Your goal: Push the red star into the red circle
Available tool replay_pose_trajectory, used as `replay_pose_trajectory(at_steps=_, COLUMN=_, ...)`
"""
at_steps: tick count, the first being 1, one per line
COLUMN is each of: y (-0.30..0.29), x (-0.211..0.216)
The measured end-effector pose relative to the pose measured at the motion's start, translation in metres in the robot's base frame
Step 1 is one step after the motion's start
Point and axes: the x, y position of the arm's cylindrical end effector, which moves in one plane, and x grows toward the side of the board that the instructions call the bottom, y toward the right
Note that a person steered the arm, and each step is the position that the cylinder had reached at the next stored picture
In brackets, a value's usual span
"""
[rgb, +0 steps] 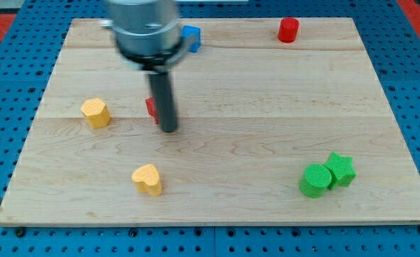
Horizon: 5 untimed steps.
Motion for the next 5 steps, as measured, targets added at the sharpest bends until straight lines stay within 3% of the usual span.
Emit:
replay_pose_trajectory(at_steps=1, y=0.009, x=-0.031)
replay_pose_trajectory(at_steps=2, y=-0.007, x=0.000)
replay_pose_trajectory(at_steps=3, y=-0.092, x=0.003)
replay_pose_trajectory(at_steps=5, y=0.062, x=-0.050)
